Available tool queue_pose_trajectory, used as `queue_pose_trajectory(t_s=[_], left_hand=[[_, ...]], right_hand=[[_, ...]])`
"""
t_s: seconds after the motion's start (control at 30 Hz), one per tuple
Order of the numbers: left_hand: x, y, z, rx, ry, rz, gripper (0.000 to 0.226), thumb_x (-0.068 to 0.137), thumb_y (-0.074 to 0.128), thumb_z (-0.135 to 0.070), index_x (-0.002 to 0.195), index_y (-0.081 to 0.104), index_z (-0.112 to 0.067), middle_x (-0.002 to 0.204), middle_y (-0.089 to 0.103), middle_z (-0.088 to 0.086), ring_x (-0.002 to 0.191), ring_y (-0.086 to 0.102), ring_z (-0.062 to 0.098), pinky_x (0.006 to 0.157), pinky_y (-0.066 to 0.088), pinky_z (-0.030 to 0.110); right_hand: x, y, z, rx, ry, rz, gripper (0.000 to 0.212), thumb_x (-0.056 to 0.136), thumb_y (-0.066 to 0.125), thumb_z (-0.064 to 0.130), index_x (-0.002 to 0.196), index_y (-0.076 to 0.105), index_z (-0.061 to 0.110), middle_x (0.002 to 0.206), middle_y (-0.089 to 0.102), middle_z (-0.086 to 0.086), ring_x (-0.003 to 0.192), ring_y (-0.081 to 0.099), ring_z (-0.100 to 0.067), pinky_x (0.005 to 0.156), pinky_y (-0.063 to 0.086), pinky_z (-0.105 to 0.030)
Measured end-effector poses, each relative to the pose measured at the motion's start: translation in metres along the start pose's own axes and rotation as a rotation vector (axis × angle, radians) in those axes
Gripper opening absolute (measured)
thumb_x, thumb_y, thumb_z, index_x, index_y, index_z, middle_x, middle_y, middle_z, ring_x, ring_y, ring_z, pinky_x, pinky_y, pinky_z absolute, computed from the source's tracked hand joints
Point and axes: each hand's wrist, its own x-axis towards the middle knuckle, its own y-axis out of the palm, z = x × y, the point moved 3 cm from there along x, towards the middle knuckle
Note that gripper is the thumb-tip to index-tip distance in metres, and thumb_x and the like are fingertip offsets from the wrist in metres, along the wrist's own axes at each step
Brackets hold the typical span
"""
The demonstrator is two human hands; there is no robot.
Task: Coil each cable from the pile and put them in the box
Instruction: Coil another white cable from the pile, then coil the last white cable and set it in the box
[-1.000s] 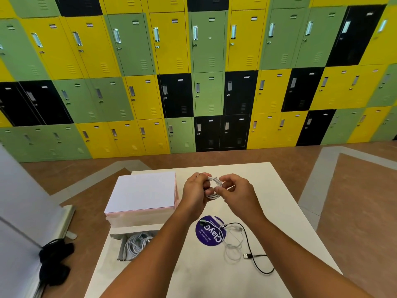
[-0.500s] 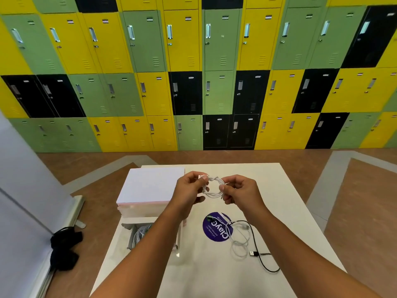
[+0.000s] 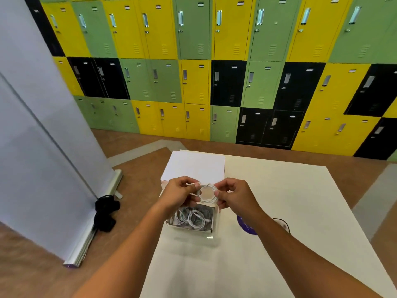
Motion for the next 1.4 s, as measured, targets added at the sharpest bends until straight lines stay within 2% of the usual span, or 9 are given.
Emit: queue_pose_trajectory(t_s=[0.17,0.27,0.33,0.5,0.63,0.8,0.9,1.17,1.4], left_hand=[[-0.01,-0.031,0.031,-0.004,-0.065,-0.041,0.014,0.094,0.066,-0.002,0.106,0.068,0.004,0.081,0.069,0.018,0.064,0.067,0.023,0.056,0.059,0.029],[-0.01,-0.044,0.058,0.093,-0.118,-0.078,0.008,0.092,0.072,-0.01,0.095,0.073,-0.003,0.072,0.066,0.011,0.057,0.061,0.018,0.057,0.055,0.03],[-0.011,-0.046,0.076,0.061,-0.177,-0.052,0.012,0.094,0.07,-0.018,0.09,0.073,-0.007,0.075,0.068,0.01,0.06,0.067,0.021,0.062,0.059,0.034],[-0.006,-0.038,0.1,-0.069,-0.199,-0.073,0.004,0.092,0.07,-0.007,0.091,0.072,-0.003,0.09,0.076,0.016,0.083,0.076,0.03,0.078,0.062,0.038],[0.011,-0.027,0.108,-0.153,-0.228,-0.074,0.009,0.089,0.069,0.006,0.097,0.069,0.003,0.089,0.076,0.018,0.082,0.076,0.03,0.072,0.062,0.033],[0.032,-0.021,0.121,-0.212,-0.247,-0.14,0.018,0.089,0.066,0.009,0.106,0.067,0.002,0.1,0.075,0.02,0.082,0.075,0.03,0.071,0.063,0.034],[0.044,-0.021,0.129,-0.224,-0.252,-0.208,0.017,0.089,0.066,0.009,0.103,0.067,0.0,0.098,0.075,0.019,0.079,0.075,0.029,0.072,0.063,0.034],[0.063,-0.022,0.142,0.225,-0.108,-0.267,0.025,0.081,0.073,-0.002,0.089,0.073,-0.025,0.086,0.077,-0.004,0.08,0.075,0.023,0.082,0.062,0.048],[0.062,-0.013,0.139,0.554,-0.002,-0.329,0.028,0.088,0.071,-0.018,0.112,0.067,-0.031,0.108,0.072,-0.01,0.098,0.069,0.018,0.091,0.057,0.037]], right_hand=[[0.001,0.038,-0.022,-0.109,0.015,0.058,0.015,0.084,0.073,0.002,0.084,0.073,0.017,0.071,0.069,-0.001,0.06,0.069,-0.022,0.064,0.063,-0.043],[-0.004,0.056,-0.038,-0.248,0.009,0.039,0.018,0.084,0.071,0.008,0.08,0.071,0.025,0.071,0.069,0.008,0.065,0.068,-0.011,0.063,0.058,-0.027],[-0.012,0.064,-0.05,-0.355,0.0,0.024,0.018,0.085,0.07,0.009,0.08,0.069,0.027,0.074,0.068,0.01,0.068,0.063,-0.003,0.06,0.048,-0.015],[-0.026,0.077,-0.073,-0.447,-0.023,-0.004,0.024,0.088,0.07,0.009,0.078,0.058,0.028,0.084,0.064,0.005,0.075,0.061,-0.008,0.066,0.05,-0.024],[-0.023,0.081,-0.087,-0.515,-0.006,-0.051,0.028,0.09,0.066,0.005,0.077,0.051,0.025,0.083,0.057,0.004,0.072,0.055,-0.01,0.06,0.044,-0.021],[-0.01,0.083,-0.099,-0.486,0.019,-0.092,0.013,0.093,0.06,0.006,0.093,0.062,0.019,0.1,0.058,0.003,0.083,0.06,-0.016,0.072,0.053,-0.031],[-0.003,0.089,-0.104,-0.519,0.052,-0.056,0.023,0.095,0.057,0.007,0.114,0.065,0.017,0.118,0.058,0.002,0.098,0.062,-0.019,0.082,0.05,-0.026],[0.011,0.106,-0.115,-0.68,0.153,0.075,0.045,0.093,0.061,0.009,0.136,0.056,0.022,0.134,0.057,-0.001,0.118,0.058,-0.02,0.1,0.049,-0.029],[0.023,0.111,-0.118,-0.812,0.124,0.158,0.053,0.091,0.064,0.009,0.14,0.049,0.022,0.139,0.053,-0.003,0.129,0.048,-0.019,0.105,0.043,-0.027]])
